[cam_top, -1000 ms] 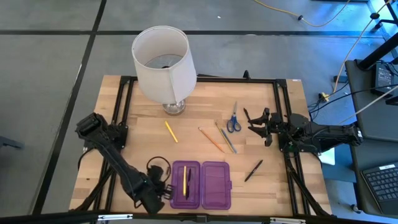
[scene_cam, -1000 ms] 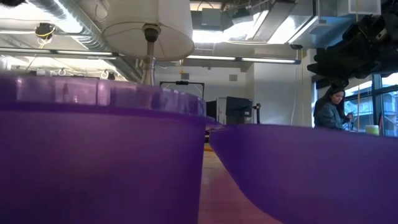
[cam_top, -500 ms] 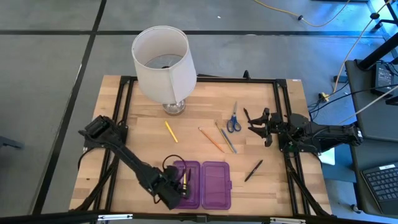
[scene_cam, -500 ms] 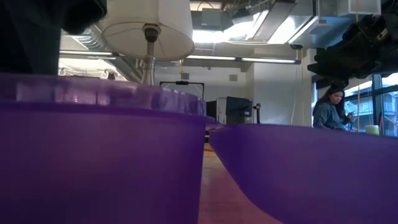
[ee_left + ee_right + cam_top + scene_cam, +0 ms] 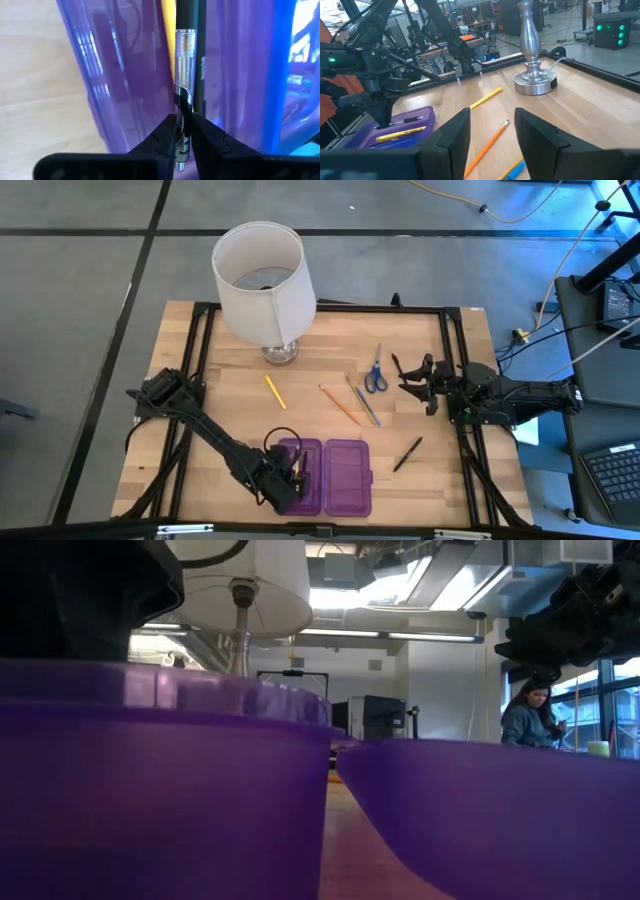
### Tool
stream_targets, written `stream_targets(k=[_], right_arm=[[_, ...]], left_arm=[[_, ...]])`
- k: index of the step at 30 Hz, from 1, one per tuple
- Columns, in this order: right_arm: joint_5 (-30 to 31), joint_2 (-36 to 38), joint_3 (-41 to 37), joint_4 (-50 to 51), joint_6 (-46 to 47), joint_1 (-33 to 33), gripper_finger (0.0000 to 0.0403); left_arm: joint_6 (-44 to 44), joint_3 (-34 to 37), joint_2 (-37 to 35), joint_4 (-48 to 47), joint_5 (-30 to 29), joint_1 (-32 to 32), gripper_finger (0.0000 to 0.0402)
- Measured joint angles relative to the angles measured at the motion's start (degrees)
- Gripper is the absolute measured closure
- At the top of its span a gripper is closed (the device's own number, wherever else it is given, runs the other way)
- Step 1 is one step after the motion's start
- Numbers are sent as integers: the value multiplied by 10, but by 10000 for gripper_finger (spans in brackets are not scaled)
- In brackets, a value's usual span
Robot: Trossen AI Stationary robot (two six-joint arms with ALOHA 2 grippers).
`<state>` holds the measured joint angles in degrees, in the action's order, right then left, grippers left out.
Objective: Pick & place school supplies into a supply box
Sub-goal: Put the bottom left black pen into the violet supply box, then put the bottom black pen into the violet supply box
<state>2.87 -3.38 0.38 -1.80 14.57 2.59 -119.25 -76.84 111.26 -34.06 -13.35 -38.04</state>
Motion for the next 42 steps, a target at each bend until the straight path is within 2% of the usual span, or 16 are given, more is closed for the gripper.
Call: stream_targets(k=[5,11,20,31,37,42], right_arm=[[0,0,0,0,2,0,244],[0,0,0,0,2,0,244],[-1,0,0,0,2,0,244],[0,0,0,0,2,0,244],[0,0,0,-12,6,0,244],[0,0,0,-31,49,0,244]], left_arm=[[0,0,0,0,-30,0,358],[4,0,0,0,-35,0,357],[5,0,0,13,10,0,349],[29,0,-3,7,8,1,294],[85,-1,-50,-45,-82,-6,282],[143,-1,-86,-172,-155,-17,283]])
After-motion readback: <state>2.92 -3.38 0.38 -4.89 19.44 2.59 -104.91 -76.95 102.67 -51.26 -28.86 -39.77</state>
